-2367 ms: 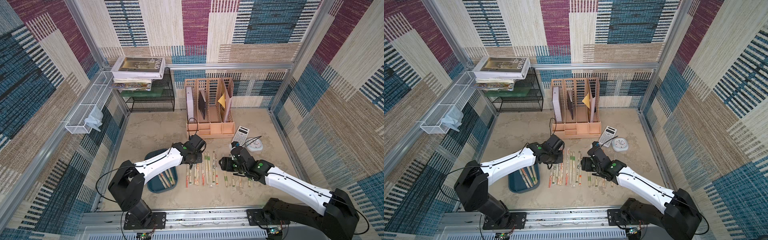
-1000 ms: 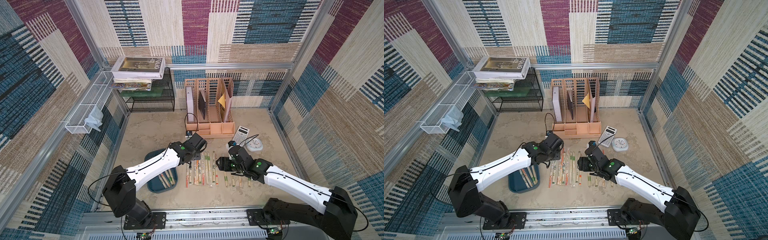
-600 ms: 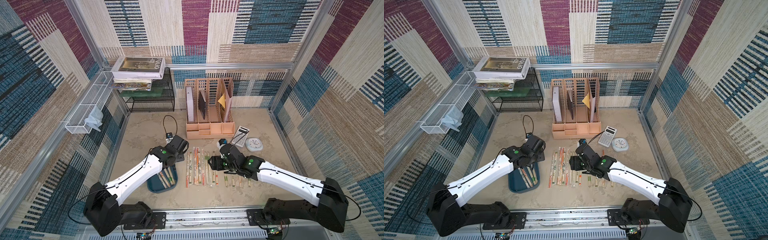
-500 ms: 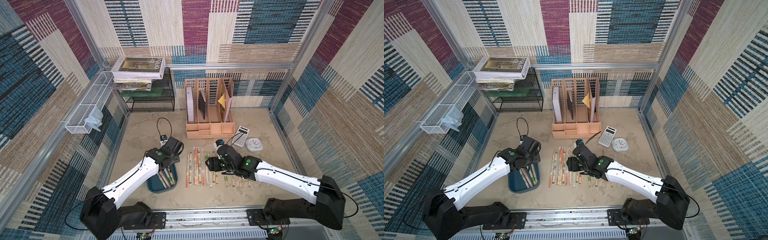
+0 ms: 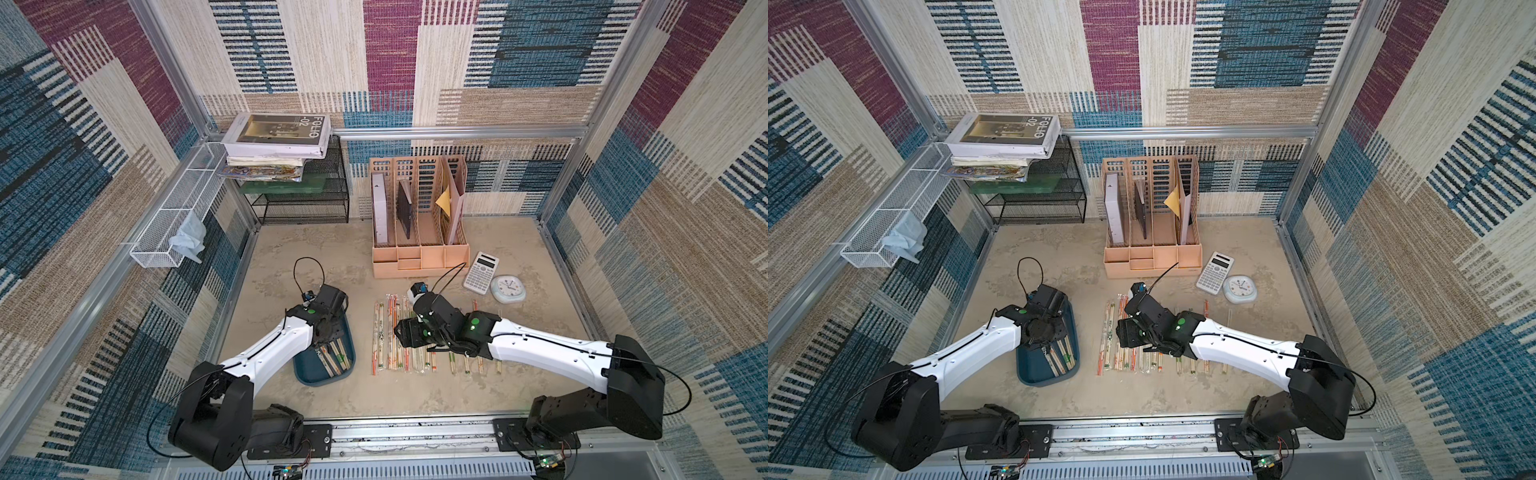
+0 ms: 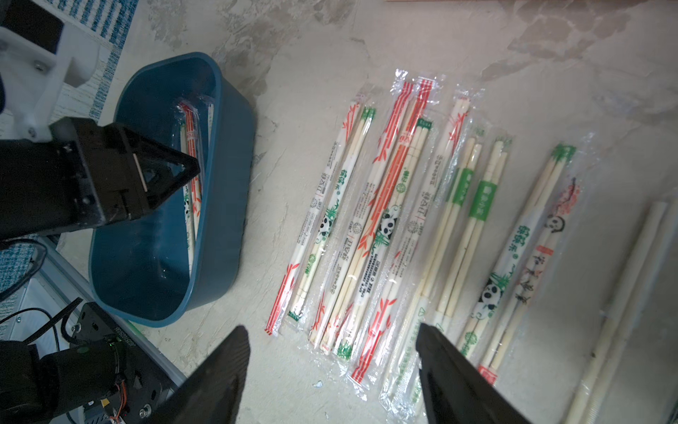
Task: Take the paired disposable chopsticks out of the storage box
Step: Pick up the paired disposable chopsticks from the storage box.
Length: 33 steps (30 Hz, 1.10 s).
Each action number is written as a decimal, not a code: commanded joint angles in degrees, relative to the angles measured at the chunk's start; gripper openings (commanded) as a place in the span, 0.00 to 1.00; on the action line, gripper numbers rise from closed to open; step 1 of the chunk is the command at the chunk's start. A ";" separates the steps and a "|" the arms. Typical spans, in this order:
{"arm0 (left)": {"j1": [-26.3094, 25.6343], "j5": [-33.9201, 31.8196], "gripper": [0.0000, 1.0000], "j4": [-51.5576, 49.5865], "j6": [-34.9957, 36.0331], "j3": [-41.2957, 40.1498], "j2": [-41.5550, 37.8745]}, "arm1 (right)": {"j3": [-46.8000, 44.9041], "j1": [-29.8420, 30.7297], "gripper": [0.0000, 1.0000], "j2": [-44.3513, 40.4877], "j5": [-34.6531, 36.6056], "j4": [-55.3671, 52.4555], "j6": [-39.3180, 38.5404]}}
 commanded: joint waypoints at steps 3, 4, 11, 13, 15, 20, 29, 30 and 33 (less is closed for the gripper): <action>1.20 2.22 0.36 3.01 0.36 0.50 3.12 | 0.44 0.11 0.75 0.00 1.55 -0.16 0.07; 1.49 2.38 0.36 3.24 0.46 0.42 3.51 | 0.51 0.12 0.75 0.08 1.49 -0.25 -0.02; 3.11 3.50 0.35 4.75 1.32 -0.29 5.12 | 1.45 0.14 0.75 1.03 1.63 -0.68 -0.29; 3.52 3.67 0.35 5.42 1.53 -0.78 5.30 | 1.81 0.14 0.75 1.36 1.57 -0.95 -0.37; 4.03 3.91 0.35 6.34 1.81 -1.31 5.72 | 2.19 0.17 0.75 1.57 1.59 -1.11 -0.46; 4.97 5.45 0.34 8.00 2.44 -1.56 7.39 | 2.57 0.18 0.75 1.76 1.68 -1.37 -0.47; 5.36 6.03 0.15 9.44 1.95 -2.51 8.20 | 2.66 0.17 0.75 1.93 1.93 -1.71 -0.47; 5.35 5.90 0.14 9.33 2.08 -2.44 8.05 | 2.70 0.11 0.75 1.87 1.96 -1.72 -0.47; 5.39 5.54 0.08 8.17 2.52 -1.84 7.21 | 2.61 0.11 0.75 2.00 1.97 -1.68 -0.47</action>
